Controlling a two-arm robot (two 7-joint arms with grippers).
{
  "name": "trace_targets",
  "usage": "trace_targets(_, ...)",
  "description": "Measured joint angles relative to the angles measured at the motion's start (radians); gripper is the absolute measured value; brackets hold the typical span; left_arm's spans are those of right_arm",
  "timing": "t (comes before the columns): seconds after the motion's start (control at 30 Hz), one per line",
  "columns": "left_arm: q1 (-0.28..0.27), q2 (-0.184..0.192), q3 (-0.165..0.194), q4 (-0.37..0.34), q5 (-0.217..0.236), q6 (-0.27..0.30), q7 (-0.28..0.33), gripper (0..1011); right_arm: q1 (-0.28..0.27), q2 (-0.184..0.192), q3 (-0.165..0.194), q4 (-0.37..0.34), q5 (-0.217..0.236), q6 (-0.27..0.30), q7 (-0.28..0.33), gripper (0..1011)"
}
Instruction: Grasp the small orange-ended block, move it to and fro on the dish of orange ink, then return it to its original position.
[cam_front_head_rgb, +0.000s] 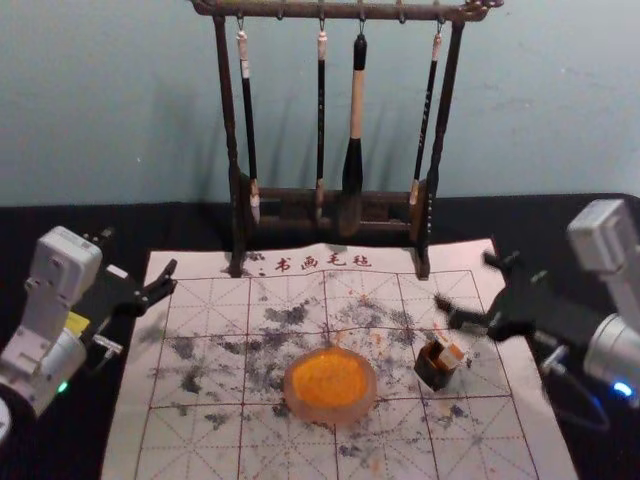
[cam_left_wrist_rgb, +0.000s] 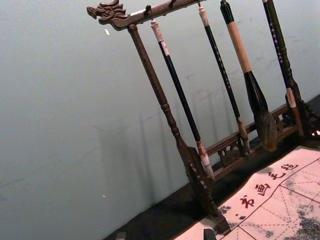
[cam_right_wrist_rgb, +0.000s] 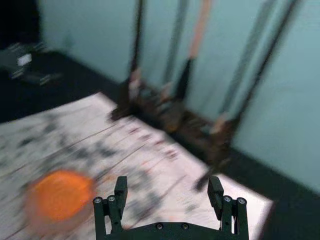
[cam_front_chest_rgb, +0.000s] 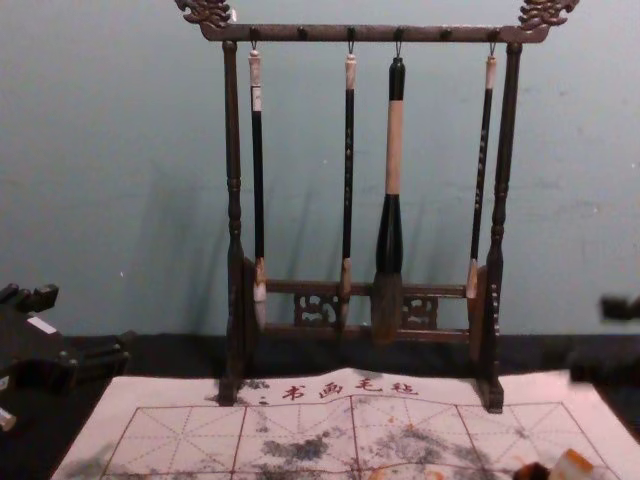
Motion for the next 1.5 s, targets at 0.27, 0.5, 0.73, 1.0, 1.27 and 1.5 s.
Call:
trace_targets(0.27, 0.0, 0.0, 0.0, 0.0, 0.0, 0.0, 0.0, 1001, -0.08, -0.071, 0.065, -0.021, -0.146, -0.107, -0.251, 1000)
trace_targets(0.5, 0.0, 0.0, 0.0, 0.0, 0.0, 0.0, 0.0, 1001, -0.151, -0.143, 0.083, -0.001, -0.244, -0.121, -0.418, 1000)
trace_targets(0.73, 0.0, 0.0, 0.0, 0.0, 0.0, 0.0, 0.0, 1001, -0.195, -0.204, 0.088, 0.035, -0.315, -0.109, -0.513, 1000)
trace_targets(1.0, 0.0, 0.0, 0.0, 0.0, 0.0, 0.0, 0.0, 1001, -0.195, -0.221, 0.098, 0.054, -0.324, -0.104, -0.519, 1000)
trace_targets(1.27, 0.0, 0.0, 0.0, 0.0, 0.0, 0.0, 0.0, 1002, -0.195, -0.219, 0.096, 0.051, -0.325, -0.103, -0.52, 1000)
trace_targets(1.5, 0.0, 0.0, 0.0, 0.0, 0.0, 0.0, 0.0, 1002, -0.196, -0.218, 0.095, 0.05, -0.325, -0.103, -0.52, 1000)
